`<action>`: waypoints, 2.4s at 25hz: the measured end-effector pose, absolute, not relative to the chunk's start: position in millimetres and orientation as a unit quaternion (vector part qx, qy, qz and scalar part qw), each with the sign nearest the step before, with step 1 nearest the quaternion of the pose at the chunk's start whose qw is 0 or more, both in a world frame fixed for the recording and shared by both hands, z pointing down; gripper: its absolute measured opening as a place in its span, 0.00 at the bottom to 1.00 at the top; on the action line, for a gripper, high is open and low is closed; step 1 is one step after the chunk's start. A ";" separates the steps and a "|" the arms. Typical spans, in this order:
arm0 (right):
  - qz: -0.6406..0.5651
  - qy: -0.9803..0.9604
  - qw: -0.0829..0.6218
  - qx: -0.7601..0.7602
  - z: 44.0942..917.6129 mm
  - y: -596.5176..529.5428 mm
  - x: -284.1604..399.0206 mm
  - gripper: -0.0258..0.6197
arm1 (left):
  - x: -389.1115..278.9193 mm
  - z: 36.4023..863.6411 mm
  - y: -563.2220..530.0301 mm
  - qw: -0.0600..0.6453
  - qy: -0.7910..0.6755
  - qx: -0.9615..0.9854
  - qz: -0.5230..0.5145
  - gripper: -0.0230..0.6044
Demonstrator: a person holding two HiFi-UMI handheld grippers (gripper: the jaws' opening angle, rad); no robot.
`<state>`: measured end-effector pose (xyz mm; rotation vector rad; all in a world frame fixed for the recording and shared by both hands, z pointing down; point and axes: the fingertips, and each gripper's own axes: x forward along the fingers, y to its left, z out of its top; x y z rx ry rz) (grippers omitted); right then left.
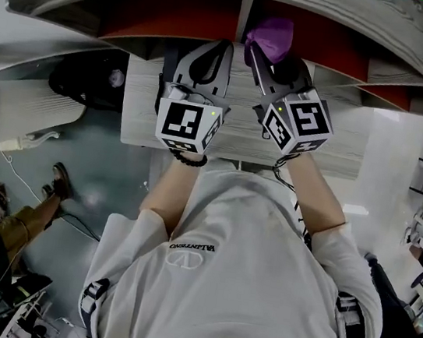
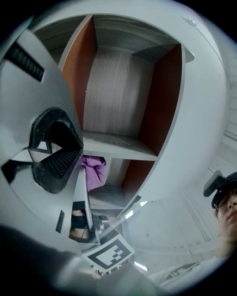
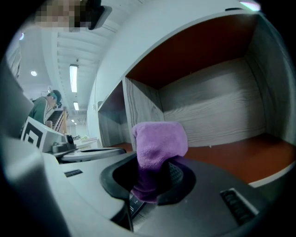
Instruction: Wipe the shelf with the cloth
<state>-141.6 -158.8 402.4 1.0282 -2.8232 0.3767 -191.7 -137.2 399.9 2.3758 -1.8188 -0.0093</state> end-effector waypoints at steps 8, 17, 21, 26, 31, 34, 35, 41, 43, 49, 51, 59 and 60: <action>0.101 -0.911 0.025 0.400 376.9 -141.9 -70.3 0.17 | -189.2 399.2 -122.7 0.030 -0.573 0.819 -0.009 0.03; 0.078 -0.884 0.010 0.461 348.9 -120.6 24.1 0.17 | -184.4 380.7 -100.0 0.007 -0.585 0.811 -0.011 0.03; 0.071 -0.880 0.001 0.469 340.8 -107.9 60.7 0.17 | -174.0 369.7 -86.9 0.002 -0.597 0.802 -0.020 0.03; 0.066 -0.879 -0.014 0.471 331.8 -90.4 110.2 0.17 | -149.0 351.0 -63.1 -0.012 -0.613 0.789 -0.023 0.03; 0.061 -0.880 -0.029 0.471 321.6 -69.9 161.7 0.17 | -110.0 336.6 -33.6 -0.026 -0.621 0.783 -0.018 0.03; 0.058 -0.882 -0.031 0.467 317.4 -56.3 188.7 0.17 | -85.0 327.2 -14.7 -0.037 -0.620 0.783 -0.016 0.03; 0.056 -0.883 -0.033 0.466 316.1 -51.9 196.3 0.17 | -79.0 324.2 -8.7 -0.042 -0.622 0.782 -0.014 0.03; 0.055 -0.884 -0.045 0.462 314.1 -30.4 230.3 0.17 | -64.2 312.9 16.8 -0.054 -0.636 0.770 -0.011 0.03; 0.053 -0.882 -0.046 0.466 313.0 -26.9 237.9 0.17 | -64.2 308.2 21.2 -0.061 -0.640 0.766 -0.008 0.03; 0.035 -0.874 -0.042 0.483 302.6 -12.2 242.3 0.17 | -76.4 294.9 30.9 -0.077 -0.638 0.766 -0.016 0.03; 0.030 -0.869 -0.046 0.492 295.5 -10.8 242.8 0.17 | -85.9 288.3 32.2 -0.080 -0.641 0.763 -0.027 0.03; 0.024 -0.854 -0.068 0.516 278.6 -3.3 235.0 0.17 | -110.0 275.1 38.4 -0.094 -0.638 0.763 -0.046 0.03; 0.024 -0.852 -0.070 0.518 277.5 -2.6 234.8 0.17 | -110.0 274.7 38.5 -0.096 -0.635 0.765 -0.046 0.03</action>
